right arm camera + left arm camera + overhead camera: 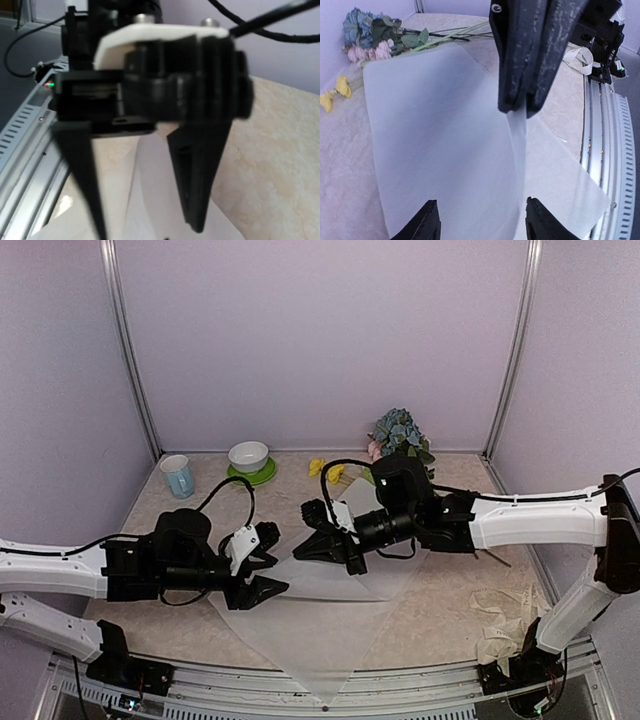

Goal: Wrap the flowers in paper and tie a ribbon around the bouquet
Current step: Pass from the right arm to the left

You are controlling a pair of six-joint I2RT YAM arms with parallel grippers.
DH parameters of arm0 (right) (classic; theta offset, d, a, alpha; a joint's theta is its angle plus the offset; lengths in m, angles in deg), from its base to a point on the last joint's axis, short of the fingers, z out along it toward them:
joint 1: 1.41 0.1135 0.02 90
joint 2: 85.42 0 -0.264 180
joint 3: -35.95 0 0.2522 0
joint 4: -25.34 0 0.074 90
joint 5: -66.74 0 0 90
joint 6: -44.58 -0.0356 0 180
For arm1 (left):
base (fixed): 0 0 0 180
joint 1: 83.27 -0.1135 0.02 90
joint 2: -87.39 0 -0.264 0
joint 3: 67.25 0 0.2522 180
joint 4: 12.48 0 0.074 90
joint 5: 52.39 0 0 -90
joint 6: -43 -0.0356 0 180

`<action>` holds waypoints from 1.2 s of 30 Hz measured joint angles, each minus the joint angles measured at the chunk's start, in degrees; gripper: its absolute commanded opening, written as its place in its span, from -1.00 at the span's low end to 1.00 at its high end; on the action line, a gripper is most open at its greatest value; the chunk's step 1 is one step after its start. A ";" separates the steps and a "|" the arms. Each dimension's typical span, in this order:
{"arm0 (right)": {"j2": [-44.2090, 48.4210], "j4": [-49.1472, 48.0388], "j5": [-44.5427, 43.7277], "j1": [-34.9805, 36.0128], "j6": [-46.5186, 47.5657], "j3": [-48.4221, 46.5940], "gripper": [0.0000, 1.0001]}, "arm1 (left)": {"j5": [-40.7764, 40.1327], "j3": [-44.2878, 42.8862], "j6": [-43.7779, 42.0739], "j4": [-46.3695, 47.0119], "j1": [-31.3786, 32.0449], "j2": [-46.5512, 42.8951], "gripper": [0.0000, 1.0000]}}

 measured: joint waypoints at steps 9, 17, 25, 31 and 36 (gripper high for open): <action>1.40 0.37 0.61 -0.15 0.59 -0.63 -0.62 | -1.40 4.22 2.05 9.20 0.02 -2.10 -1.00; 10.62 -5.97 -6.27 -7.15 -8.02 4.11 0.93 | -16.87 12.07 16.09 20.52 -1.01 -11.06 -1.00; 18.18 -6.27 -16.87 -19.39 -21.70 4.96 1.00 | -37.46 17.99 37.62 21.64 -4.46 -20.63 -1.00; 20.41 -0.79 -28.35 -24.83 -29.24 8.00 1.00 | -51.32 18.05 60.22 9.70 -5.70 -23.19 -1.00; 19.58 5.33 -36.02 -25.79 -32.06 10.97 1.00 | -57.33 18.05 79.17 -1.90 -5.42 -22.51 -1.00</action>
